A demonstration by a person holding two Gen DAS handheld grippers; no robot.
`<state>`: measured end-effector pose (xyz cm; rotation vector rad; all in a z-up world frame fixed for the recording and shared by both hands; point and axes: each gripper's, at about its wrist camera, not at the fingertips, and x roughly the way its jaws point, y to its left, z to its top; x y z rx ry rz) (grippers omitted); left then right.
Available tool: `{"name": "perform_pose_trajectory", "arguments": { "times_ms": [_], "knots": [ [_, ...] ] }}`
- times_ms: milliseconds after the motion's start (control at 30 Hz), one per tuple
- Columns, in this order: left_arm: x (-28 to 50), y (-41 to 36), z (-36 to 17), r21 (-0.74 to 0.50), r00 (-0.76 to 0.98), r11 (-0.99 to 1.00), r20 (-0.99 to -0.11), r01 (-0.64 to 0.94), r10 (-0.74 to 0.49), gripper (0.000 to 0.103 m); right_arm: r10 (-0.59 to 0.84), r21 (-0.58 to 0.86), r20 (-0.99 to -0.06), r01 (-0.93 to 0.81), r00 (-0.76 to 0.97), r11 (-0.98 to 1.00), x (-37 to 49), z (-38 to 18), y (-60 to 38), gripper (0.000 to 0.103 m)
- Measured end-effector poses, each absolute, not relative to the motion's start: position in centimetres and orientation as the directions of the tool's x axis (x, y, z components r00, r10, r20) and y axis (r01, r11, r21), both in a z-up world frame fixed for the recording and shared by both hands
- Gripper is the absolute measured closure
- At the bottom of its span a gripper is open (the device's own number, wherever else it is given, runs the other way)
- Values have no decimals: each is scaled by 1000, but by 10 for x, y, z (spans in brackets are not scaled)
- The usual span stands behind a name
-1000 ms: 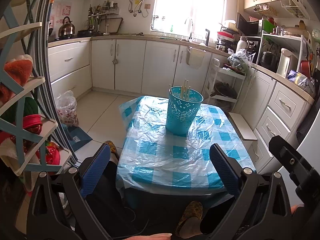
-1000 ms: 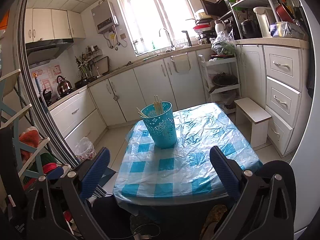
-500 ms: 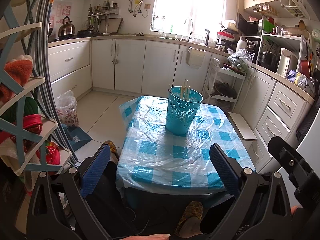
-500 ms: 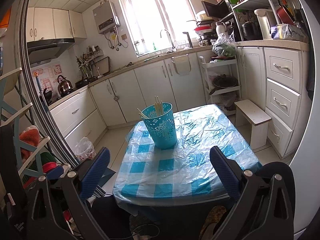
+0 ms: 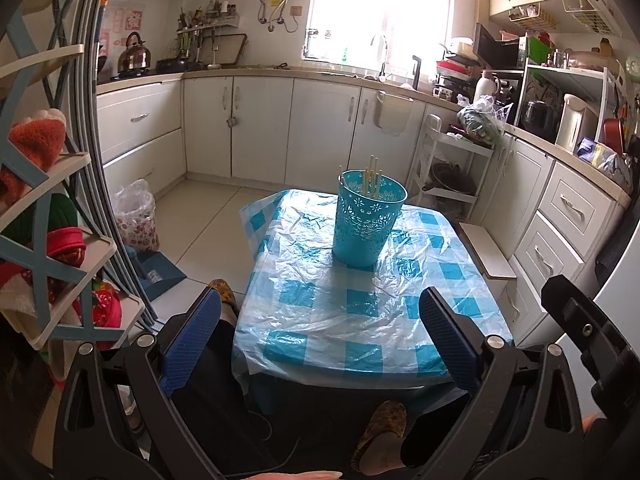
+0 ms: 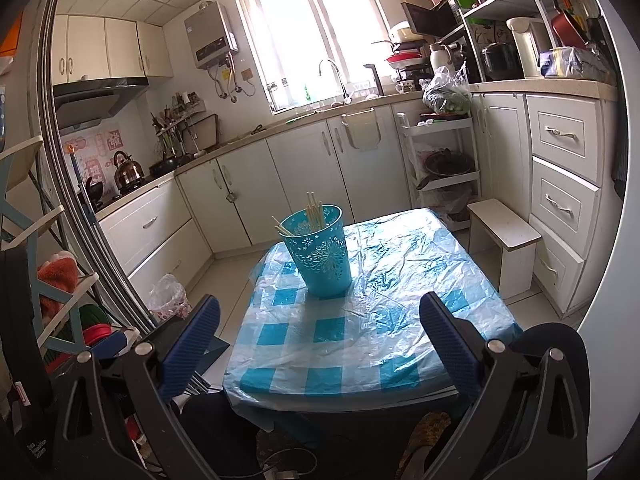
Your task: Organize utensils
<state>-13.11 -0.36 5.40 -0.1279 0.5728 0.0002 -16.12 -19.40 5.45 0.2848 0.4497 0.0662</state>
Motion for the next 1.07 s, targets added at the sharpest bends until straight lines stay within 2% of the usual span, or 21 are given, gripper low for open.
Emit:
{"name": "perform_pose_trajectory", "arguments": {
  "times_ms": [400,600,833,1067],
  "knots": [
    [-131,-13,55,-94,837,995,-547,-31,-26,8,132,299,-423,1,896,954,-160,53,-201,7],
    [-109,-7,44,-174,789,985,-602,14,-118,8,129,309,-431,12,893,951,-159,49,-204,7],
    [-111,-25,48,-36,834,999,-552,-28,4,8,110,319,-433,38,895,947,-155,46,-214,7],
    [-109,-26,41,-92,794,996,-605,0,-56,8,89,303,-422,47,902,952,-155,46,-215,7]
  ]
}}
